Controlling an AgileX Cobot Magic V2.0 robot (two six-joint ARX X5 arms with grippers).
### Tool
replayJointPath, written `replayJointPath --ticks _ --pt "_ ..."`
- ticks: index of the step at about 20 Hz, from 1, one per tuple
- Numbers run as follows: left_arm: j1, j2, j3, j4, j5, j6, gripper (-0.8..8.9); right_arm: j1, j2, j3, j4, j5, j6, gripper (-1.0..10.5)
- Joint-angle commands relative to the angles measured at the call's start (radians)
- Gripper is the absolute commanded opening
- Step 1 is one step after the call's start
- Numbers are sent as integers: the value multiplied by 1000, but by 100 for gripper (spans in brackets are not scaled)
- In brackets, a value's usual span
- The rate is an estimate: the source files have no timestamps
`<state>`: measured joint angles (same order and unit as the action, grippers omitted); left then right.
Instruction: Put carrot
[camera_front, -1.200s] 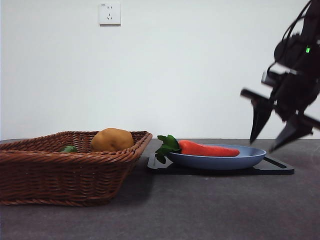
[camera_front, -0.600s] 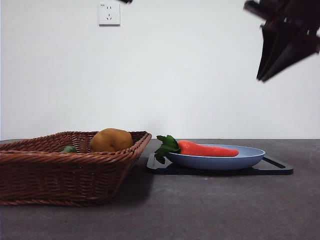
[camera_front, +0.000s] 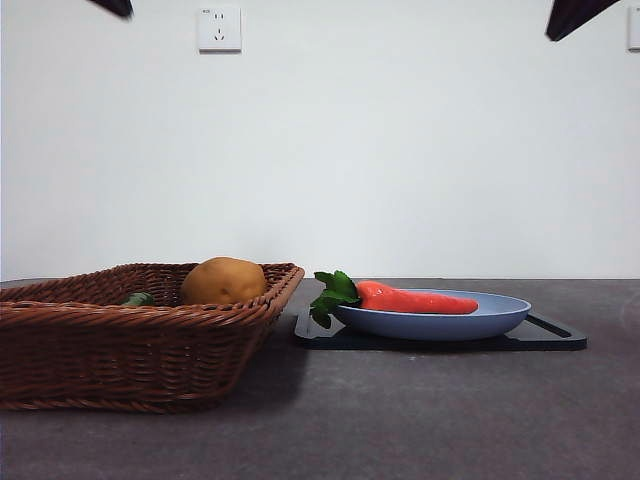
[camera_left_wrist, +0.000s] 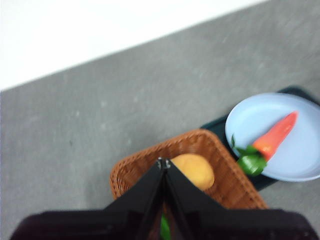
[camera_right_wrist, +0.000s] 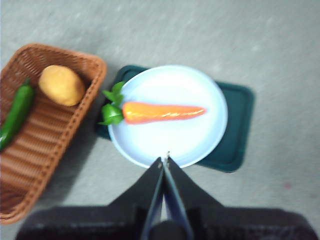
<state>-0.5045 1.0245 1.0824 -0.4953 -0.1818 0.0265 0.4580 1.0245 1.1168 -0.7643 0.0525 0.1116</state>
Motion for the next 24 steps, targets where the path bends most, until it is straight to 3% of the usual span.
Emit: replayJointPath --ticks 1,4,9,21,24 --pt "0 -94 -84 23 3 6 6 33 -85 -103 95 78 -3 3" --pt "0 -256 -263 70 13 -16 6 48 -222 -293 270 113 35 3" --pt "0 -501 -498 81 2 -197 6 56 -393 -626 586 113 75 4" --pt "-2 -459 -501 68 3 -203 8 53 -370 -663 584 111 79 4" --pt "3 -518 -501 67 -1 -191 8 53 -370 -663 584 112 79 4"
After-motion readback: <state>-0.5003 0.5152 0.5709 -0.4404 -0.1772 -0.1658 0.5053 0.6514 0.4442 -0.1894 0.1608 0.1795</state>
